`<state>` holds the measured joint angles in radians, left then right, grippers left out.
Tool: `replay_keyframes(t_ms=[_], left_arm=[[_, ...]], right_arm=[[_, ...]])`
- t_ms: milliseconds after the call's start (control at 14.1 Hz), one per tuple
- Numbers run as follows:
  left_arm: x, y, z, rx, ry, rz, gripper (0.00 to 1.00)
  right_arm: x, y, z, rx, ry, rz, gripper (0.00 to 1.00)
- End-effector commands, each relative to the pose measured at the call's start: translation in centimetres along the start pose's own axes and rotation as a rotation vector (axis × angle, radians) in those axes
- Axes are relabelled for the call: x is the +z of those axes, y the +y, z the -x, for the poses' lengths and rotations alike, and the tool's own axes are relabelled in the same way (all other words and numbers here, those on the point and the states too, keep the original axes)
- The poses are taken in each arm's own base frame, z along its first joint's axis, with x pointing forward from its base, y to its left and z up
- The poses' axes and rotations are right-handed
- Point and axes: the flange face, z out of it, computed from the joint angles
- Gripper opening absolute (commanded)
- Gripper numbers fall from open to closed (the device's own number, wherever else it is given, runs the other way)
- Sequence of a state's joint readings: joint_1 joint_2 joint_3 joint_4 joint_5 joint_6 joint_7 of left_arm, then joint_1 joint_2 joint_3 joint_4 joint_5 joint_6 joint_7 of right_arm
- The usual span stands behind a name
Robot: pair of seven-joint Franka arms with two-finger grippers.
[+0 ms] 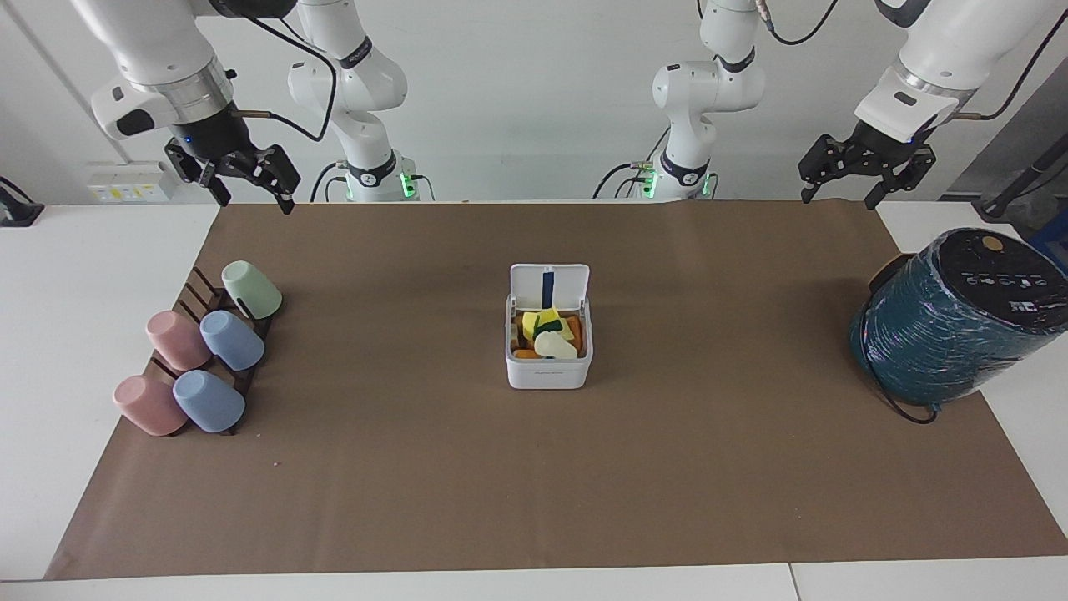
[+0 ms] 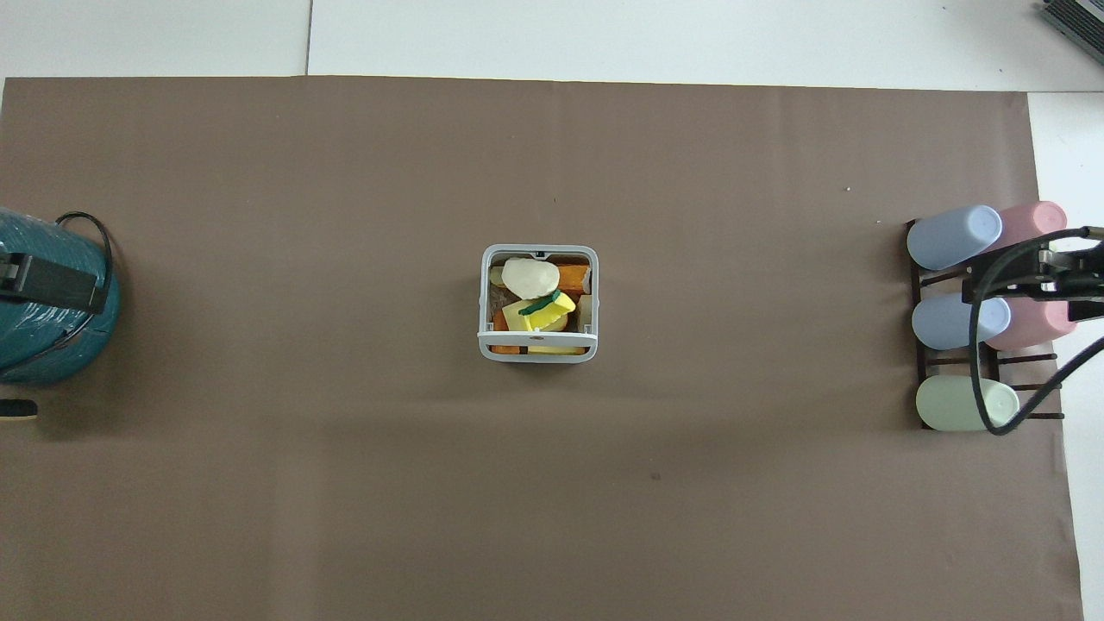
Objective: Close trash can lid
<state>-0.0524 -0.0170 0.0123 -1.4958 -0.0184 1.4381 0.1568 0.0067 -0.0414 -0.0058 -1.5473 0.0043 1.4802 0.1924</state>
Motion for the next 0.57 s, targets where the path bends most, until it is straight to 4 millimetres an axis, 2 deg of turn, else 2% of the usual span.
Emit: replay_keyframes(t_ms=[0, 283, 496], left_arm=[[0.1, 0.3, 1.0, 0.019, -0.009, -0.013, 1.00], [0.0, 0.6, 0.7, 0.022, 0.011, -0.015, 1.00], [0.0, 1.9, 0.3, 0.044, 0.028, -0.019, 1.00]], right_arm=[[0.1, 0.3, 0.8, -0.001, -0.013, -0.008, 1.00], [0.1, 0.7, 0.8, 0.005, -0.014, -0.008, 1.00], [0.1, 0.8, 0.7, 0.007, -0.010, -0.009, 1.00]])
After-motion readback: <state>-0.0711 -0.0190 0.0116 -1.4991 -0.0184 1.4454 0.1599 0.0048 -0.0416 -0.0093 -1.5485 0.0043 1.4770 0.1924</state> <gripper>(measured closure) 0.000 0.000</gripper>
